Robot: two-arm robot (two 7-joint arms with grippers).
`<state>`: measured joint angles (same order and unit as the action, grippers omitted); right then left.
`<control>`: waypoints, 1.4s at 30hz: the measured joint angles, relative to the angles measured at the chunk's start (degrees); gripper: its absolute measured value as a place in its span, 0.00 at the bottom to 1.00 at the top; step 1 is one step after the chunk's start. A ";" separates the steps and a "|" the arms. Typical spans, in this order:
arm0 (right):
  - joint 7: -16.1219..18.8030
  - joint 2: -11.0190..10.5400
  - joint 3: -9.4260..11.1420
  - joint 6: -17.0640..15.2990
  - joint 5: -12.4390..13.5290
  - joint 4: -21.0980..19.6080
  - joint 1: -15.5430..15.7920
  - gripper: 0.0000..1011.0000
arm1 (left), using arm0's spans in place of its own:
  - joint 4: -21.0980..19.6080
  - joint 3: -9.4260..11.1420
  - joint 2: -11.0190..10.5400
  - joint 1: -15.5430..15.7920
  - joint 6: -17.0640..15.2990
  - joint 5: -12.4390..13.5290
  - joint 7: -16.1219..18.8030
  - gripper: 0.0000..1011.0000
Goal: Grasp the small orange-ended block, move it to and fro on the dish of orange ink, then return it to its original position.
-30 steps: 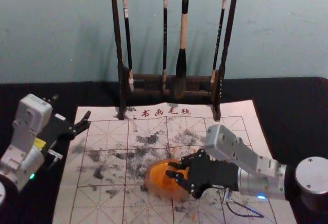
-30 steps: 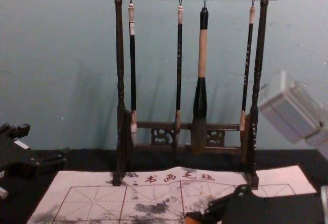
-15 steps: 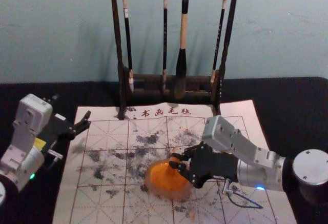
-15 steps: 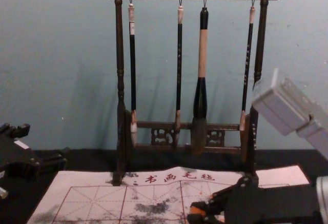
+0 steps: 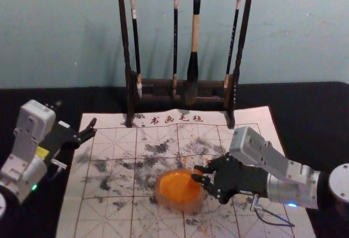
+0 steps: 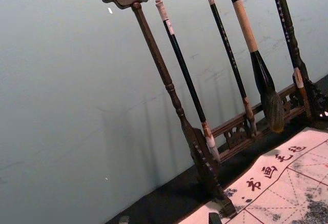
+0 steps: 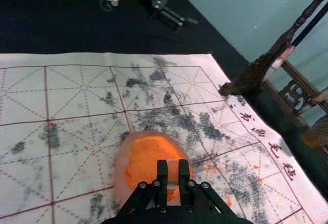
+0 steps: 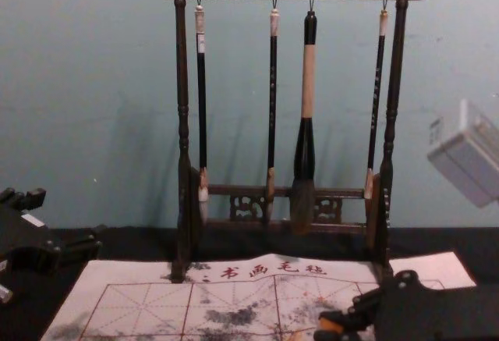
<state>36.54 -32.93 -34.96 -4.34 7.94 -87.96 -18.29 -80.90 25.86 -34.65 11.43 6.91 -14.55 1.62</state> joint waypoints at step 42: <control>0.75 2.69 -3.87 -2.16 -2.32 0.18 -2.24 0.09 | 0.00 0.00 0.00 0.00 0.00 0.00 0.00 0.99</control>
<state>37.29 -30.24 -38.83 -6.50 5.61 -87.79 -20.53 -80.90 25.86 -34.65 11.43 6.91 -14.55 1.62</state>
